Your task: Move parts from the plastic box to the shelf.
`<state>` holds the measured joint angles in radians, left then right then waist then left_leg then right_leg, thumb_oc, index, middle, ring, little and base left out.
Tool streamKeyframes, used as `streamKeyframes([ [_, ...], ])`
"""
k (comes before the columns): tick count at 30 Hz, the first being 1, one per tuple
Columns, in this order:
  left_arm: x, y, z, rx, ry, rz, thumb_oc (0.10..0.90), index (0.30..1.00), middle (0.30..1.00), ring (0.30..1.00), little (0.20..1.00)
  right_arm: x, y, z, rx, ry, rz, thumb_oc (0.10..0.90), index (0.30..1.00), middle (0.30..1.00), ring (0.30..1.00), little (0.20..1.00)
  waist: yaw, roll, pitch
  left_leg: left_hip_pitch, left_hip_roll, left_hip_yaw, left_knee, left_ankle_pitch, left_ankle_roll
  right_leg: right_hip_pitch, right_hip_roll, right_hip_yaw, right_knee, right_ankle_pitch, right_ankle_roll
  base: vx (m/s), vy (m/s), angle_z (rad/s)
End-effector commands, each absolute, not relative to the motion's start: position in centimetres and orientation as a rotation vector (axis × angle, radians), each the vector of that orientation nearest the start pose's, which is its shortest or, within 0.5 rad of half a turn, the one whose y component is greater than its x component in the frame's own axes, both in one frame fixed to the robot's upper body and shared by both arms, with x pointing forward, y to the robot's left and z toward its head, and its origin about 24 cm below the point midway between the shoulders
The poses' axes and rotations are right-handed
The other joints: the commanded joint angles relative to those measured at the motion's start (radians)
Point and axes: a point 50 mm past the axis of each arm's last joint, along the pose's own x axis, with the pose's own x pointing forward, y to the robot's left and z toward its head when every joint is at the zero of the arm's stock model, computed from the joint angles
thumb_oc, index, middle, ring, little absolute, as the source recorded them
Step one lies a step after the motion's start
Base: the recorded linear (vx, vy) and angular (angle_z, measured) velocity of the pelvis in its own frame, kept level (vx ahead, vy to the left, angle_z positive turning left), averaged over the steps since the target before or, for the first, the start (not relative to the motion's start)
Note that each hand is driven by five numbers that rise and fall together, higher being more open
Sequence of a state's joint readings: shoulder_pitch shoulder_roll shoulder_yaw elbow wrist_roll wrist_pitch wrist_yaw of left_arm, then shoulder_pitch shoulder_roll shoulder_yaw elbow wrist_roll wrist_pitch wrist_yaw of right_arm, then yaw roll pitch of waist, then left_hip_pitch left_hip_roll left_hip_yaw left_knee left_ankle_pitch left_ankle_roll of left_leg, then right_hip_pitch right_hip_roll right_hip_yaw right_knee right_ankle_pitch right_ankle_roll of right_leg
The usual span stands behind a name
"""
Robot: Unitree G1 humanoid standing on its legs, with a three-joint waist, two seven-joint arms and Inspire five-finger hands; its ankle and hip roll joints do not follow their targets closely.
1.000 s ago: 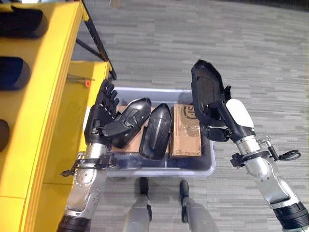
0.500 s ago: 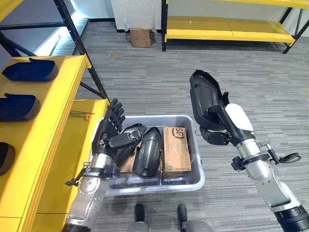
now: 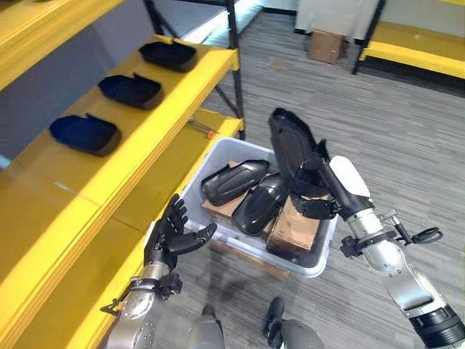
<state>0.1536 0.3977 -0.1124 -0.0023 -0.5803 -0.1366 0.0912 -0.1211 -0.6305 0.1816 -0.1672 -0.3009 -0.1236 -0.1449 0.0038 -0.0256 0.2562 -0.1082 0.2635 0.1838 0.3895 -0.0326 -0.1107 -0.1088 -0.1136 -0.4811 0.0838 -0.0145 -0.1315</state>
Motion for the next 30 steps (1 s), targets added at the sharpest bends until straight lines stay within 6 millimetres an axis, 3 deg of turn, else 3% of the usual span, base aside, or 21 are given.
streamKeyframes([
  [1, 23.2, 20.4, 7.8, -0.205, -0.209, -0.032, 0.900, 1.000, 1.000, 1.000, 1.000, 25.3, -19.2, 18.2, -0.807, -0.732, -0.020, 0.400, 0.300, 0.300, 0.300, 0.300, -0.055, 0.021, -0.140, 0.129, 0.082, 0.062, -0.169, 0.087, -0.012, 0.041, 0.013, 0.064, 0.036, -0.161, 0.102, -0.07, 0.153, 1.71],
  [2, 23.2, 20.2, 7.7, -0.210, -0.200, -0.052, 0.900, 1.000, 1.000, 1.000, 1.000, 24.9, -20.3, 17.6, -0.824, -0.697, -0.066, 0.400, 0.300, 0.300, 0.300, 0.300, -0.073, 0.045, -0.153, 0.168, 0.087, 0.119, -0.262, 0.100, -0.031, 0.041, -0.010, 0.001, 0.054, -0.162, 0.116, -0.05, 0.203, 1.76],
  [3, 23.2, 20.1, 7.6, -0.202, -0.196, -0.062, 0.900, 1.000, 1.000, 1.000, 1.000, 24.7, -20.8, 17.5, -0.832, -0.686, -0.090, 0.400, 0.300, 0.300, 0.300, 0.300, -0.078, 0.055, -0.156, 0.164, 0.069, 0.148, -0.310, 0.080, -0.028, 0.045, -0.028, -0.021, 0.061, -0.153, 0.127, -0.02, 0.168, 1.68],
  [5, 23.1, 20.1, 7.5, -0.196, -0.193, -0.065, 0.900, 1.000, 1.000, 1.000, 1.000, 24.5, -21.3, 17.4, -0.846, -0.677, -0.110, 0.400, 0.300, 0.300, 0.300, 0.300, -0.078, 0.060, -0.157, 0.161, 0.055, 0.169, -0.338, 0.062, -0.023, 0.049, -0.049, -0.036, 0.070, -0.141, 0.139, 0.05, 0.201, 1.26],
  [6, 22.8, 20.5, 7.3, -0.187, -0.184, -0.051, 0.900, 1.000, 1.000, 1.000, 1.000, 24.4, -21.5, 17.1, -0.852, -0.659, -0.118, 0.400, 0.300, 0.300, 0.300, 0.300, -0.069, 0.070, -0.158, 0.172, 0.025, 0.159, -0.387, 0.029, -0.010, 0.051, -0.066, -0.037, 0.080, -0.129, 0.152, 0.07, 0.245, 0.76],
  [8, 22.7, 20.7, 7.3, -0.180, -0.185, -0.045, 0.900, 1.000, 1.000, 1.000, 1.000, 24.4, -21.4, 17.0, -0.849, -0.656, -0.117, 0.400, 0.300, 0.300, 0.300, 0.300, -0.063, 0.070, -0.160, 0.182, 0.006, 0.157, -0.407, 0.025, -0.001, 0.055, -0.082, -0.040, 0.079, -0.115, 0.164, 0.06, 0.213, 0.21],
  [13, 22.4, 21.4, 7.3, -0.158, -0.189, -0.016, 0.900, 1.000, 1.000, 1.000, 1.000, 24.5, -21.3, 16.4, -0.846, -0.626, -0.100, 0.400, 0.300, 0.300, 0.300, 0.300, -0.028, 0.051, -0.149, 0.164, -0.055, 0.159, -0.396, -0.007, 0.034, 0.088, -0.149, -0.070, 0.064, -0.050, 0.209, 0.04, 0.213, 0.23],
  [19, 22.0, 22.0, 7.2, -0.138, -0.183, 0.012, 0.900, 1.000, 1.000, 1.000, 1.000, 24.6, -20.8, 16.2, -0.845, -0.618, -0.067, 0.400, 0.300, 0.300, 0.300, 0.300, -0.008, 0.030, -0.147, 0.149, -0.111, 0.130, -0.396, -0.034, 0.064, 0.114, -0.191, -0.086, 0.030, 0.000, 0.245, 0.02, 0.149, 0.19],
  [27, 21.8, 22.7, 7.3, -0.118, -0.194, 0.054, 0.900, 1.000, 1.000, 1.000, 1.000, 25.1, -20.0, 15.7, -0.841, -0.605, -0.036, 0.400, 0.300, 0.300, 0.300, 0.300, 0.028, 0.002, -0.137, 0.093, -0.219, 0.044, -0.353, -0.093, 0.123, 0.144, -0.277, -0.097, 0.005, 0.101, 0.308, 0.02, 0.188, 0.25],
  [28, 21.8, 22.9, 7.4, -0.109, -0.199, 0.063, 0.900, 1.000, 1.000, 1.000, 1.000, 25.1, -19.9, 15.7, -0.841, -0.604, -0.035, 0.400, 0.300, 0.300, 0.300, 0.300, 0.032, 0.001, -0.137, 0.090, -0.234, 0.033, -0.351, -0.099, 0.132, 0.145, -0.292, -0.095, 0.011, 0.115, 0.316, 0.06, 0.230, 0.43],
  [30, 22.0, 22.9, 7.7, -0.093, -0.207, 0.058, 0.900, 1.000, 1.000, 1.000, 1.000, 25.0, -20.2, 15.3, -0.853, -0.582, -0.045, 0.400, 0.300, 0.300, 0.300, 0.300, 0.015, 0.005, -0.125, 0.084, -0.266, -0.011, -0.344, -0.114, 0.159, 0.110, -0.302, 0.004, 0.091, 0.110, 0.302, 0.07, 0.240, 0.63],
])
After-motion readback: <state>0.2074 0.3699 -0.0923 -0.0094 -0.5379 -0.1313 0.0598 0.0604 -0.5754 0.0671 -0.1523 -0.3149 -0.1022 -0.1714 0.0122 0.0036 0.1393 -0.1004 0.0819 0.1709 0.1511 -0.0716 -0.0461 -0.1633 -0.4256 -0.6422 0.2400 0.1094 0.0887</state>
